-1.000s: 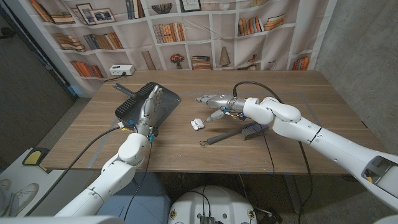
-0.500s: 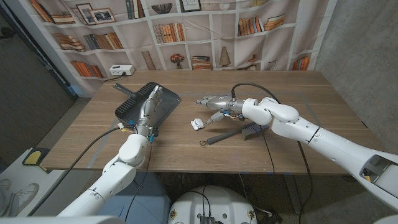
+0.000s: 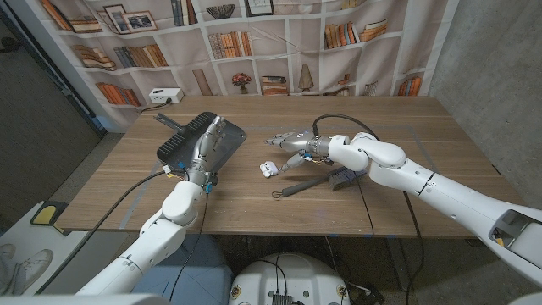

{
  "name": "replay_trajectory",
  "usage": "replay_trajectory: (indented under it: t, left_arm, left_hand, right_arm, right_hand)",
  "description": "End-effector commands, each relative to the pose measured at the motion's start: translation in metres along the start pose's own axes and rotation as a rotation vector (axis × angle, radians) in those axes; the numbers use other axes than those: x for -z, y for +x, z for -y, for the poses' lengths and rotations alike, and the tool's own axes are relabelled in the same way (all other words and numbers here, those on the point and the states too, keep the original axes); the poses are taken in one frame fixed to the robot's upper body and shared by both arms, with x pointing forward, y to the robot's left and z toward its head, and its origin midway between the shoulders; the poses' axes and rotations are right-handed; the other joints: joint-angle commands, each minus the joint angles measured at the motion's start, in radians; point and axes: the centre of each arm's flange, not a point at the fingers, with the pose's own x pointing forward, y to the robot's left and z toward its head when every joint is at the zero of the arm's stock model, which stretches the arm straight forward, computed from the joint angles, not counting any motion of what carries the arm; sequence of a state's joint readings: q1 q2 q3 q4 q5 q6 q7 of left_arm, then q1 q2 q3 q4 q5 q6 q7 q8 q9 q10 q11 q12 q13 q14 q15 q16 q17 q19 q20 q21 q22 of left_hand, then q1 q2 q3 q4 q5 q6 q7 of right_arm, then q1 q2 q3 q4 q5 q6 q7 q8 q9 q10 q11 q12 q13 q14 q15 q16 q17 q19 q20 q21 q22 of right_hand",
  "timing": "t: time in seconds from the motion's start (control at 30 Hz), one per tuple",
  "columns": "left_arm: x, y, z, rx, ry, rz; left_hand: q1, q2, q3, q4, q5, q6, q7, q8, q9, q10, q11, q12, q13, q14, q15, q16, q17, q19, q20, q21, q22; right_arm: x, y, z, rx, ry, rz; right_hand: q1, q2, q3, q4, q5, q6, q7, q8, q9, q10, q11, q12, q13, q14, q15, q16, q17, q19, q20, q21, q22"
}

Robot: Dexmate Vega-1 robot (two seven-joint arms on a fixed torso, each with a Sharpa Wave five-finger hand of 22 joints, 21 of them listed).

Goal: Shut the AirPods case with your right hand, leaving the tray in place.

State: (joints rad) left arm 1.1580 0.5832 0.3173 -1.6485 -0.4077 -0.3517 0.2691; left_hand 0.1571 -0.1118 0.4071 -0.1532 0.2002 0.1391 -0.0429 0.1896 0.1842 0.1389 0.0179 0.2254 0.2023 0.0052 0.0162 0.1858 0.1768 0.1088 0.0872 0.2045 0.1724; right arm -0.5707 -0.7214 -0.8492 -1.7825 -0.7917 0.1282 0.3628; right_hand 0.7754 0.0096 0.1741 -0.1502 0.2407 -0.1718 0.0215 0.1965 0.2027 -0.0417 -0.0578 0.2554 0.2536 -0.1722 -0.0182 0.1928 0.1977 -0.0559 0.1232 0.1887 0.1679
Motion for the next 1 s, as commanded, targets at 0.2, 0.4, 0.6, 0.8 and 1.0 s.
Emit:
replay_trajectory:
  t: [0.2, 0.4, 0.6, 0.8, 1.0]
  left_arm:
    - [0.006, -0.004, 0.006, -0.016, -0.080, -0.003]
    - [0.007, -0.004, 0.005, -0.031, -0.098, 0.006]
    - [0.011, -0.005, 0.006, -0.022, -0.104, 0.006]
    - [0.011, -0.007, 0.008, -0.021, -0.106, 0.004]
    - [0.009, -0.008, 0.010, -0.020, -0.129, 0.009]
  left_hand:
    - [0.019, 0.005, 0.003, 0.003, 0.005, 0.004, 0.001, 0.001, 0.001, 0.012, -0.012, 0.005, 0.006, -0.002, -0.003, 0.000, 0.003, -0.013, -0.006, -0.010, 0.001]
    - [0.029, 0.017, 0.009, 0.003, 0.005, 0.010, -0.003, 0.004, 0.001, 0.021, -0.016, 0.008, 0.006, 0.007, -0.009, 0.003, 0.003, -0.015, -0.010, -0.012, 0.001]
    - [0.031, 0.019, 0.009, 0.004, 0.004, 0.011, -0.003, 0.005, 0.001, 0.023, -0.013, 0.009, 0.007, 0.009, -0.010, 0.003, 0.003, -0.022, -0.009, -0.014, 0.001]
    - [0.032, 0.019, 0.009, 0.005, 0.003, 0.012, -0.004, 0.005, 0.001, 0.025, -0.014, 0.010, 0.007, 0.010, -0.009, 0.003, 0.003, -0.024, -0.008, -0.015, 0.002]
    - [0.028, 0.018, 0.006, 0.007, 0.002, 0.015, -0.003, 0.006, 0.001, 0.027, -0.009, 0.011, 0.007, 0.012, -0.008, 0.004, 0.003, -0.025, -0.007, -0.015, 0.002]
  right_arm:
    - [0.000, 0.006, -0.006, -0.036, -0.039, 0.004]
    - [0.000, 0.009, -0.006, -0.044, -0.054, 0.009]
    - [0.001, 0.011, -0.006, -0.053, -0.055, 0.017]
    - [0.003, 0.013, -0.008, -0.064, -0.054, 0.019]
    - [0.004, 0.013, -0.010, -0.074, -0.049, 0.024]
  right_hand:
    - [0.015, -0.003, 0.007, -0.006, 0.004, -0.272, -0.006, 0.007, 0.001, 0.008, -0.010, 0.007, 0.003, -0.084, -0.007, 0.005, 0.003, 0.010, -0.003, 0.003, 0.001]
    - [0.016, -0.005, 0.007, -0.006, 0.004, -0.274, -0.005, 0.006, 0.001, 0.007, -0.010, 0.008, 0.003, -0.084, -0.007, 0.005, 0.003, 0.009, -0.003, 0.003, 0.001]
    - [0.017, -0.007, 0.006, -0.006, 0.004, -0.275, -0.005, 0.006, 0.001, 0.005, -0.011, 0.008, 0.003, -0.084, -0.008, 0.005, 0.003, 0.010, -0.003, 0.003, 0.001]
    - [0.016, -0.010, 0.004, -0.005, 0.004, -0.275, -0.005, 0.006, 0.001, 0.006, -0.013, 0.009, 0.004, -0.084, -0.009, 0.005, 0.003, 0.011, -0.003, 0.002, 0.001]
    - [0.013, -0.013, 0.002, -0.003, 0.004, -0.275, -0.005, 0.007, 0.001, 0.007, -0.011, 0.010, 0.004, -0.082, -0.008, 0.006, 0.003, 0.012, -0.003, 0.002, 0.001]
